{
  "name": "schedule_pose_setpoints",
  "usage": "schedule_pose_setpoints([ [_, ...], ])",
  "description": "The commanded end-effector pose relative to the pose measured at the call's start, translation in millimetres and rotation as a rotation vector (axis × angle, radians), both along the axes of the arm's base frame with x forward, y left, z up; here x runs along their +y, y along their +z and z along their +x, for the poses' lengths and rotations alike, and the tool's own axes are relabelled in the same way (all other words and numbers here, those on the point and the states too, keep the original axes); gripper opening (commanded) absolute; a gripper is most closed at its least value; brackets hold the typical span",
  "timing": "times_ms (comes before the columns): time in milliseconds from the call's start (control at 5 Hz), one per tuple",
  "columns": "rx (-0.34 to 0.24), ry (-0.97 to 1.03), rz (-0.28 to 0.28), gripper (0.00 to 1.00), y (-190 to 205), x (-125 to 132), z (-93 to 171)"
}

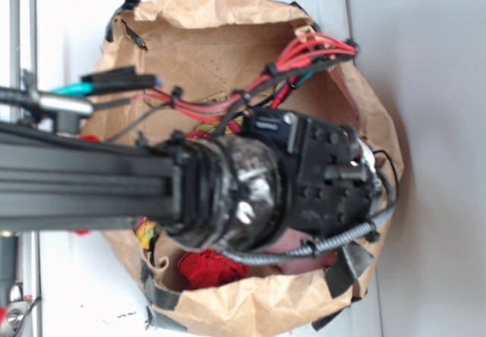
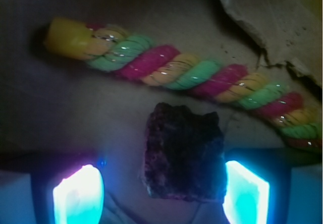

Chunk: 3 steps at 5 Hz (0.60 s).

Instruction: Grab the rock.

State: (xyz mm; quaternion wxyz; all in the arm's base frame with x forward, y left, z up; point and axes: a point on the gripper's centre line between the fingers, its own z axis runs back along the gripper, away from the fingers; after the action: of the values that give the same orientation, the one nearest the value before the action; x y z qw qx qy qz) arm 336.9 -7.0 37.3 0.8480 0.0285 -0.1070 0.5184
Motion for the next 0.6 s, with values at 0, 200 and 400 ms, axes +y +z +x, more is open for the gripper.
schedule_pose_setpoints([
  [0,-0.042,-0.019,-0.006,0.0,14.0,-0.5,11.2],
  [200,-0.046,-0.017,-0.003,0.0,14.3,0.0,11.5],
  [400,-0.052,-0.021,-0.001,0.0,16.8,1.2,12.2],
])
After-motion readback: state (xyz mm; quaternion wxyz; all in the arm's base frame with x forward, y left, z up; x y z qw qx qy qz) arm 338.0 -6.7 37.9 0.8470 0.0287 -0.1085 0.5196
